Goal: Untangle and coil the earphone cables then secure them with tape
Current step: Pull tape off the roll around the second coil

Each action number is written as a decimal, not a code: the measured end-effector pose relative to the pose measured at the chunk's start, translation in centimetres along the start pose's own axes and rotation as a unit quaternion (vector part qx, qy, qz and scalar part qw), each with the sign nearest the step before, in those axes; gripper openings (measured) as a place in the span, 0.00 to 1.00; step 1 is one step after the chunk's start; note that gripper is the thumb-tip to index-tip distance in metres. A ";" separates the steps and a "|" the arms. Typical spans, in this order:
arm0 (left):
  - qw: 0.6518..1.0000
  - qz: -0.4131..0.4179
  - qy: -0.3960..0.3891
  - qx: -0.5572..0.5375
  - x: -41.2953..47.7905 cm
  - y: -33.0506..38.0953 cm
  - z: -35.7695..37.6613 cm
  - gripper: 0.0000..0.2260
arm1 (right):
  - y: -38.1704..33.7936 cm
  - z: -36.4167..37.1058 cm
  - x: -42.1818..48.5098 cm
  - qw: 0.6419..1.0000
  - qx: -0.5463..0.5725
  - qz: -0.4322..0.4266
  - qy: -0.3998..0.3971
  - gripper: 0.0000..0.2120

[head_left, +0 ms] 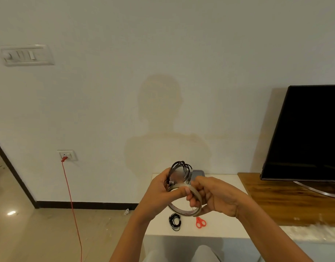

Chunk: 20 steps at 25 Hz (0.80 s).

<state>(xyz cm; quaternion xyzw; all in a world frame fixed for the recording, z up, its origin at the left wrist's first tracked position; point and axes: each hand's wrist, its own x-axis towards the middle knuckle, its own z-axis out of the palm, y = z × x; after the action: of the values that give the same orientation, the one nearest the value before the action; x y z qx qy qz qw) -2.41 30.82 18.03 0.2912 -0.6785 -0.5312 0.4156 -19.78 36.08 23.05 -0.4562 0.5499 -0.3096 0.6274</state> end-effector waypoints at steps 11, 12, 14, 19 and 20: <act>1.000 0.010 0.006 0.018 0.7 0.3 0.0 0.14 | -0.1 -0.3 -0.1 0.999 0.044 0.005 -0.014 0.16; 1.000 0.011 0.001 0.020 0.7 0.3 -0.1 0.14 | -0.1 -0.4 -0.1 0.999 0.038 0.009 -0.013 0.15; 1.000 0.012 -0.008 0.020 0.7 0.3 -0.1 0.15 | -0.2 -0.3 0.2 1.000 0.019 0.009 0.004 0.13; 1.000 0.014 0.010 0.010 0.7 0.4 -0.3 0.18 | -0.1 -0.3 0.2 1.000 0.029 -0.010 0.002 0.14; 1.000 0.014 0.013 0.010 0.7 0.4 -0.4 0.18 | -0.1 -0.4 0.2 0.999 0.041 -0.012 -0.007 0.14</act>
<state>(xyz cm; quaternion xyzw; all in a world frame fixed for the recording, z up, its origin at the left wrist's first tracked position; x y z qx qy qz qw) -2.42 30.15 18.63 0.2932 -0.6825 -0.5146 0.4284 -20.11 35.77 23.09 -0.4392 0.5264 -0.3361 0.6458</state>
